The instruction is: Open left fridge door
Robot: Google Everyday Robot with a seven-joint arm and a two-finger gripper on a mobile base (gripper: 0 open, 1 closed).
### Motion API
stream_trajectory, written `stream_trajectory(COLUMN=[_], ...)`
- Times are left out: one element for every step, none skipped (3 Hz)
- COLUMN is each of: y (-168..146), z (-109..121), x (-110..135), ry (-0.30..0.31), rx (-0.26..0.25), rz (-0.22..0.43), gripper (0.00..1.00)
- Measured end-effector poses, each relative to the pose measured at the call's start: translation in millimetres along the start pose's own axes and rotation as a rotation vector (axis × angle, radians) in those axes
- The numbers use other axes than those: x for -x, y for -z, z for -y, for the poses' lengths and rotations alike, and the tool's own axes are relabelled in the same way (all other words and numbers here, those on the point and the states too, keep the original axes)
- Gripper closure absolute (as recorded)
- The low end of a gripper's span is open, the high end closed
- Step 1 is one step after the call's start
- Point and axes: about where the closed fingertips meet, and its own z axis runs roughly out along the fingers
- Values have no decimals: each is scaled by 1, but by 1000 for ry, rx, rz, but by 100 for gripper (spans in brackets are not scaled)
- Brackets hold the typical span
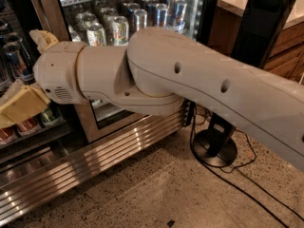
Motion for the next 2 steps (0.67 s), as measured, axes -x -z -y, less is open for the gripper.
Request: stream_trajectory(y=[-1, -1], z=[8, 7], x=[1, 1], ry=[4, 5], rx=[-35, -35], rz=[-5, -5], gripper=[0, 0])
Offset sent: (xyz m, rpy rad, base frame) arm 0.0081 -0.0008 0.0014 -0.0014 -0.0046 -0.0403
